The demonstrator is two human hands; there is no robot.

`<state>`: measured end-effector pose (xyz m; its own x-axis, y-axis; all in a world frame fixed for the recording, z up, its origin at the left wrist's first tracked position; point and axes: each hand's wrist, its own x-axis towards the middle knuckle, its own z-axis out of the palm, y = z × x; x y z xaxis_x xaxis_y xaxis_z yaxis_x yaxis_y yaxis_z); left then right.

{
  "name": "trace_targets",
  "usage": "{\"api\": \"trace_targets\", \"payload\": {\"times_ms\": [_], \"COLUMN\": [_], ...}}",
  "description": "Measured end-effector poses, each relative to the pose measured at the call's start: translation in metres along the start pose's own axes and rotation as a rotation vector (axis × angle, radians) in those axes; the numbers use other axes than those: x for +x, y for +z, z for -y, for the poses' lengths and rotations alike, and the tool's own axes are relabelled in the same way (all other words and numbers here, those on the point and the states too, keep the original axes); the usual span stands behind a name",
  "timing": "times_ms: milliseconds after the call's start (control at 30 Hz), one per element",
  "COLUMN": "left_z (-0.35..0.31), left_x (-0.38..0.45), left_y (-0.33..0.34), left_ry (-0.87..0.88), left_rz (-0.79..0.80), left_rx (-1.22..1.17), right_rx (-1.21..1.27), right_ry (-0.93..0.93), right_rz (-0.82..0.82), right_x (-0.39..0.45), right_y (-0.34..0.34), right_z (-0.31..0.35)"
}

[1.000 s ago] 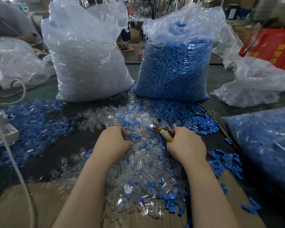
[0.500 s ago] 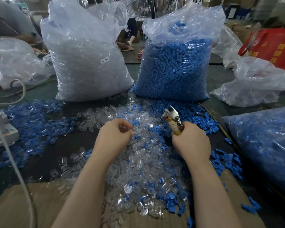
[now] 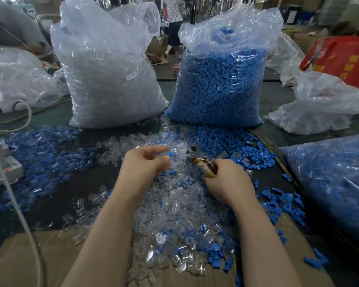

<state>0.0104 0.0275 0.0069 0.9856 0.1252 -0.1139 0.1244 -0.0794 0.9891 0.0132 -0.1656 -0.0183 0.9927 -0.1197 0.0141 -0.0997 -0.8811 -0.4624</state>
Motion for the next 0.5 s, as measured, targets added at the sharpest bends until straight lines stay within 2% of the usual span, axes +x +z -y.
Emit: {"api": "trace_targets", "payload": {"times_ms": [133,367,500], "left_z": [-0.004,-0.009,-0.01], "left_x": [-0.001,-0.006,-0.009], "left_y": [0.004,0.018,0.026], "left_ry": [-0.015,-0.009,-0.003], "left_rz": [-0.032,-0.007,-0.006], "left_rx": [-0.067,-0.188,-0.211], "right_rx": [0.115,0.58,0.687], "right_ry": [-0.001,-0.088,-0.14], "right_rz": [-0.054,-0.154,-0.164], "right_x": [0.001,0.001,-0.001], "right_y": [-0.002,-0.006,-0.007], "right_z": [-0.001,0.003,0.004]}}
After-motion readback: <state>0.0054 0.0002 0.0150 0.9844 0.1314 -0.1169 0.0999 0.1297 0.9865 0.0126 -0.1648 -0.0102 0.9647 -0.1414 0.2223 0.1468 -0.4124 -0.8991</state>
